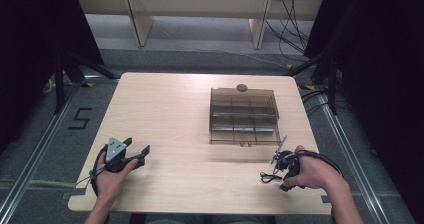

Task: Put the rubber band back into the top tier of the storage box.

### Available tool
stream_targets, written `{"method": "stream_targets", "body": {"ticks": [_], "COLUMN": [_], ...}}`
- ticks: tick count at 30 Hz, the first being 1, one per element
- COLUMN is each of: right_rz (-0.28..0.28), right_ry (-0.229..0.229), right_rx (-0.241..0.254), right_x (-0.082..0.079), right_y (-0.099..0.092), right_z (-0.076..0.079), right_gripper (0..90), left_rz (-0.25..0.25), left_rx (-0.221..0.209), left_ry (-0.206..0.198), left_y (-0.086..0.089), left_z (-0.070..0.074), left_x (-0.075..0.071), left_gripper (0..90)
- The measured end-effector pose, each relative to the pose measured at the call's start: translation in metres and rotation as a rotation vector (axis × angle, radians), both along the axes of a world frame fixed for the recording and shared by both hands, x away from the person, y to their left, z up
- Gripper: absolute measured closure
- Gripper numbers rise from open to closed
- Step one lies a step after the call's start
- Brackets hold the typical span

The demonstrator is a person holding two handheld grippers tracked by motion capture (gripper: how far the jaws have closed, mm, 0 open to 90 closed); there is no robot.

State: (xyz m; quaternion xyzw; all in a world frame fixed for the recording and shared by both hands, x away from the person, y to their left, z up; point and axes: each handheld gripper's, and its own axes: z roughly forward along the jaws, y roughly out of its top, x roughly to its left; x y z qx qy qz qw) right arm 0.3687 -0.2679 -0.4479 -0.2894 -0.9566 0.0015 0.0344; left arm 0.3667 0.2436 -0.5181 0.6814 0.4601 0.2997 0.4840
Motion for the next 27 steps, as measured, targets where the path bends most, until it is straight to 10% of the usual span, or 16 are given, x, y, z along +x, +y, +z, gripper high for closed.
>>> {"method": "stream_targets", "body": {"ticks": [27], "right_rz": [0.096], "right_ry": [-0.014], "right_rx": [-0.038], "right_x": [0.029], "right_y": [0.016], "right_z": [-0.009], "right_gripper": [61.9], "left_rz": [0.006], "left_rx": [-0.010], "left_ry": [-0.004], "left_y": [0.002], "left_z": [-0.001], "left_x": [0.000], "left_gripper": [24.4]}}
